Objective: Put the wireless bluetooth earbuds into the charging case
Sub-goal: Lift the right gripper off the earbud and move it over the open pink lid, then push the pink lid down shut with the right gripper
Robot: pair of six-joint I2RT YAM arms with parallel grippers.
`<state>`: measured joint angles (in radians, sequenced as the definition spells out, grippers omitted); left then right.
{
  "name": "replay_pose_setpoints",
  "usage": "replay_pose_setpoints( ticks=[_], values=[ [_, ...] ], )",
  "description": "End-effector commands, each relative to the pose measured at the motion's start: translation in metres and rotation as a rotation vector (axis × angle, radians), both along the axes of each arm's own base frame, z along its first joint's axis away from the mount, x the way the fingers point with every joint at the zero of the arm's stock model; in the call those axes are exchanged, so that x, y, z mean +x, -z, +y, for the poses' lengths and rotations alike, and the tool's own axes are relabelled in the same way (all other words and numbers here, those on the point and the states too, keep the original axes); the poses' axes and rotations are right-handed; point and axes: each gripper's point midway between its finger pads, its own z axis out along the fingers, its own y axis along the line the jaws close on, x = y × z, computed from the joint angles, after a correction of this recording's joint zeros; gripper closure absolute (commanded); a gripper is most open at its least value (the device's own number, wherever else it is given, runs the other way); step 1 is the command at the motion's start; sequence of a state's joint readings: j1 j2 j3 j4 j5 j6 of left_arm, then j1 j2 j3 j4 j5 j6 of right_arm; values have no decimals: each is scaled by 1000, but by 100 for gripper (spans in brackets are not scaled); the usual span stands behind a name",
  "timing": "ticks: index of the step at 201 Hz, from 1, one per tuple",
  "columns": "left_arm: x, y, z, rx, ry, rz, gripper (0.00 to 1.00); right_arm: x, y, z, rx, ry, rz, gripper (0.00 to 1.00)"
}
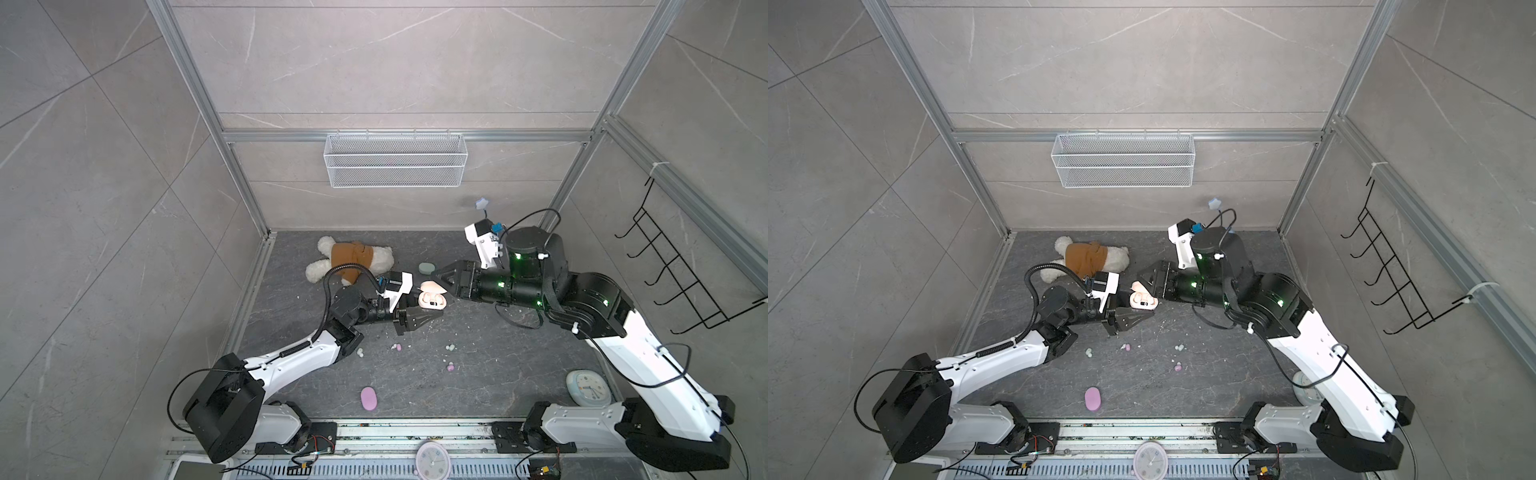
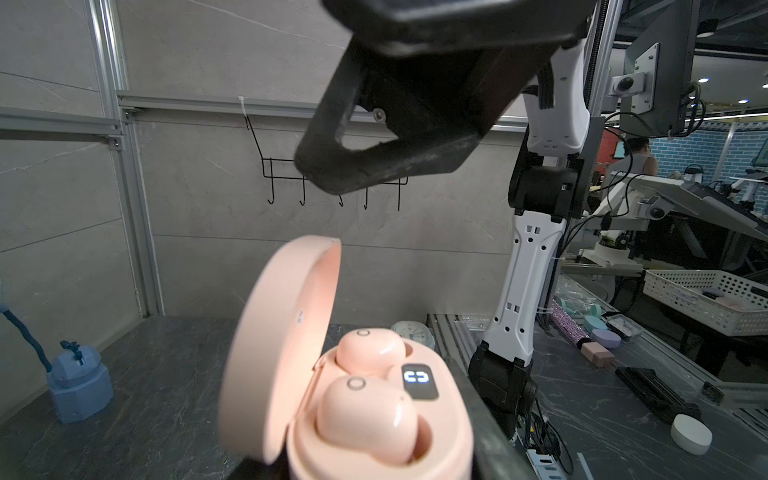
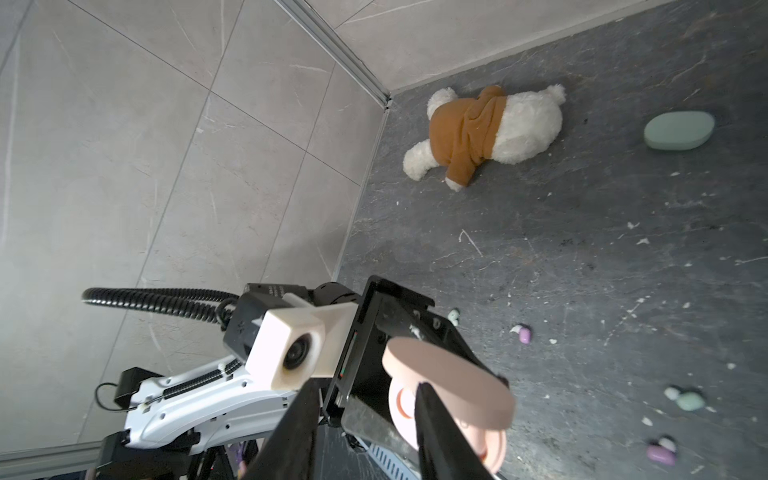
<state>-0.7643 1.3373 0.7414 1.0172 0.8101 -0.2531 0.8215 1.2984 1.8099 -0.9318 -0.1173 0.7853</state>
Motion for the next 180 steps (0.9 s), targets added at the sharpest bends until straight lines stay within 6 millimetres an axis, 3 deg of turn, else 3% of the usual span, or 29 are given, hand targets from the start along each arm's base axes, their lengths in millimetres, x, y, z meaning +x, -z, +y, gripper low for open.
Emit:
replay_pose_setpoints(
  ticks=[1,40,129,161,180],
  values=[
    [-9,-22,7,-57,-12,-92,78,5,16,-14,-144,13,19,61],
    [-10,-22,7,-52,-14,-96,78,6,35,-10,-212,-16,89,66],
    [-7,-19,5,-41,-19,-84,78,-23,64,-15,-220,-70,159,69],
    [-7,-19,4,-34,-18,-82,78,-30,71,-14,-268,-97,175,69],
    [-5,-17,3,-20,-21,-76,78,-28,72,-20,-291,-68,180,63]
  ],
)
